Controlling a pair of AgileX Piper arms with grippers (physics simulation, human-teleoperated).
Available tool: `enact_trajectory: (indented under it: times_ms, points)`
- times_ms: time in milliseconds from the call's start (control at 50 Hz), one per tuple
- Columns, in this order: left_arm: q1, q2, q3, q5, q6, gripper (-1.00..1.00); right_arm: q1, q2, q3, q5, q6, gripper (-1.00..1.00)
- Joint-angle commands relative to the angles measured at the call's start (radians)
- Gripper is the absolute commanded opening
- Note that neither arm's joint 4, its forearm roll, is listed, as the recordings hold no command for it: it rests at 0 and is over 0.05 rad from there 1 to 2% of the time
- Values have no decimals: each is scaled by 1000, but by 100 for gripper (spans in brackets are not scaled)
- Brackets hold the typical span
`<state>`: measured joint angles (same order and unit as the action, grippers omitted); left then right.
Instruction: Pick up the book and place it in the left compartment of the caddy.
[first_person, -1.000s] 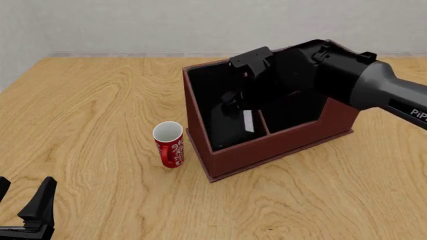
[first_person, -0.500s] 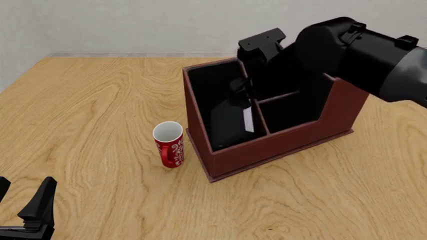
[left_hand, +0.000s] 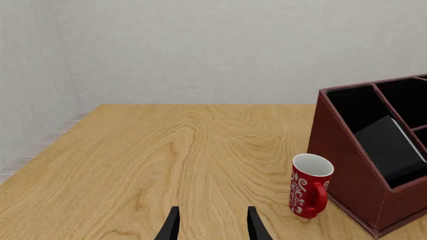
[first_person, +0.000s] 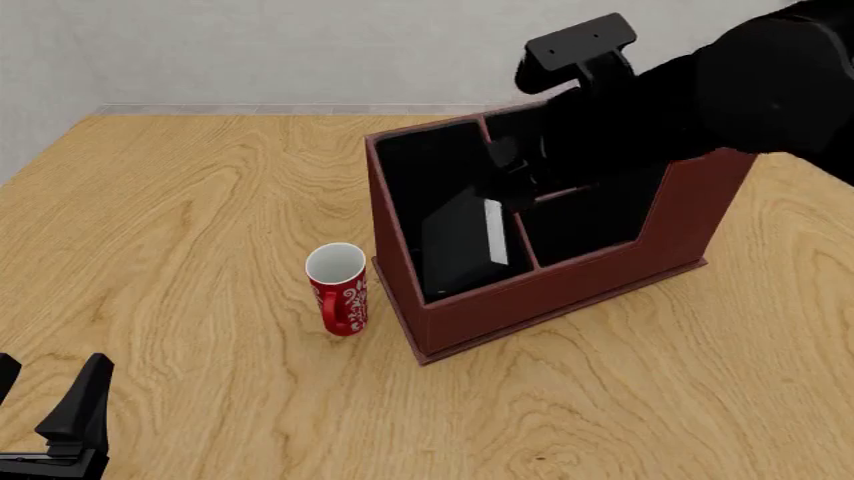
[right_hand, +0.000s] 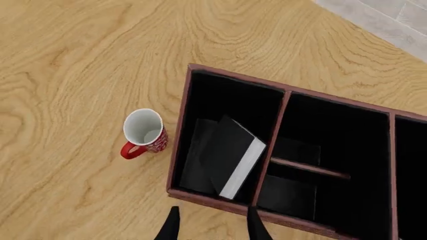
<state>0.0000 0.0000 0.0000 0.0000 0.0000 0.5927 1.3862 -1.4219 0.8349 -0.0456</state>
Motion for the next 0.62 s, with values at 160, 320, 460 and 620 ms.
enact_trajectory:
  times_ms: [160,320,460,620]
  points:
    - [0,0,0,0,0,100,41,-265,163,-107,32,100]
    - [0,0,0,0,0,100,71,-378,224,-130,27,100]
    - [0,0,0,0,0,100,121,-470,278,-139,64,100]
    - [0,0,0,0,0,100,127,-587,333,-140,72,100]
